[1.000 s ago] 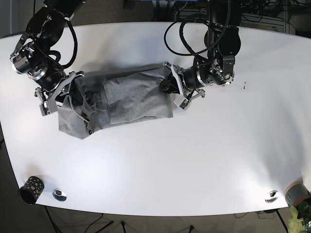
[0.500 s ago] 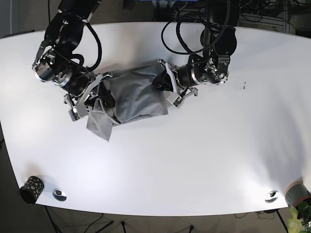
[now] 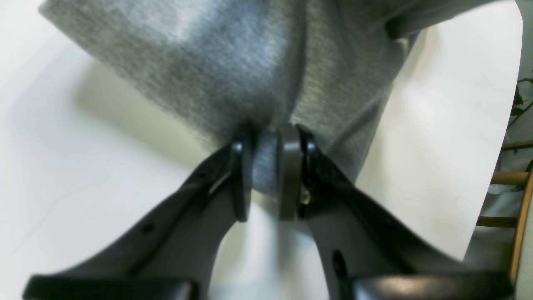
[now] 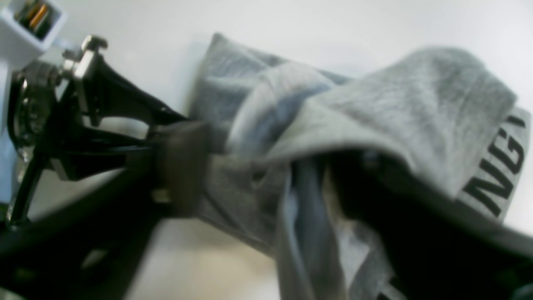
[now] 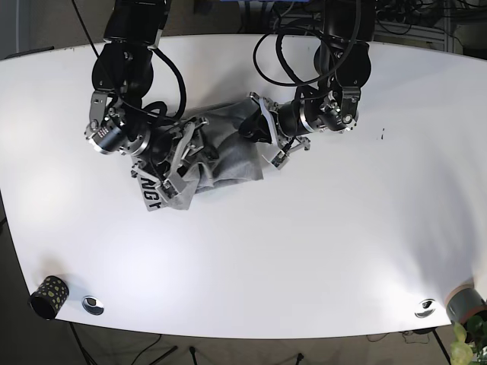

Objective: Fold the T-shirt properly

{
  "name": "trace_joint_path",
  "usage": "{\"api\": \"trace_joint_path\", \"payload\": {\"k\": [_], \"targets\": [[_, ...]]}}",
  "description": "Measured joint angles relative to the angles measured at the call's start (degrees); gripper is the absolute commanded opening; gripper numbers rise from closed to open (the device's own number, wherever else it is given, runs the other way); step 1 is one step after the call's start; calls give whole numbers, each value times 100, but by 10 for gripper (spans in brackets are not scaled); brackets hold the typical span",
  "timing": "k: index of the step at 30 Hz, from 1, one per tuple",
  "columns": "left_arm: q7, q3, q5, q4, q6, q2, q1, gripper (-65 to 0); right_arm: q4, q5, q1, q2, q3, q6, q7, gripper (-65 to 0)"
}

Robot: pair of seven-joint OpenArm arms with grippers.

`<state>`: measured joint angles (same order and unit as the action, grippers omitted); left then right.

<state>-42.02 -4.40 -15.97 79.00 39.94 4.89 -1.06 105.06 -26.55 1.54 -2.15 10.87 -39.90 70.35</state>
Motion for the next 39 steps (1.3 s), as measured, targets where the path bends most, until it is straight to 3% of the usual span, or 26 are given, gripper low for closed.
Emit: {"api": "trace_joint_path", "payload": {"k": [1,3,9,14,17,22,28,33,39], "targets": [[-2,0,0,0,0,0,-2,-561,72,52,-20,-13,-79,0,-2,-30],[-9,0,-2,0,0,4,0,-561,295,15,-94,-72,-197,-11,-4,-16],[-39,0,-2,26,0,7,11,-561,675,-341,-221,-149,-131,-4,-11,-101],[-304,398,133,575,-4,76,-120,-561,671,-782,-275,-214,697,-9,-42,-162],[-332,739,-142,984,-26,68,-170,-561,660,-800,-356,-310,942,24,4,-170],[-289,1193,-765,1436,-15,-199,-271,-561,341,-994,-365,-212,833,20,-50,-171],[-341,1648,-881,1438,-26,-778,-468,-561,-651,-844,-192,-190,859,4,44,-238],[-297,1930,-981,1451,-24,-994,-590,-561,-1012,-831,2,-39,188,42,-24,-295],[-339,1923,-946,1451,-24,-1180,-636,-561,-1060,-844,-20,4,-925,22,-420,-300]]}}
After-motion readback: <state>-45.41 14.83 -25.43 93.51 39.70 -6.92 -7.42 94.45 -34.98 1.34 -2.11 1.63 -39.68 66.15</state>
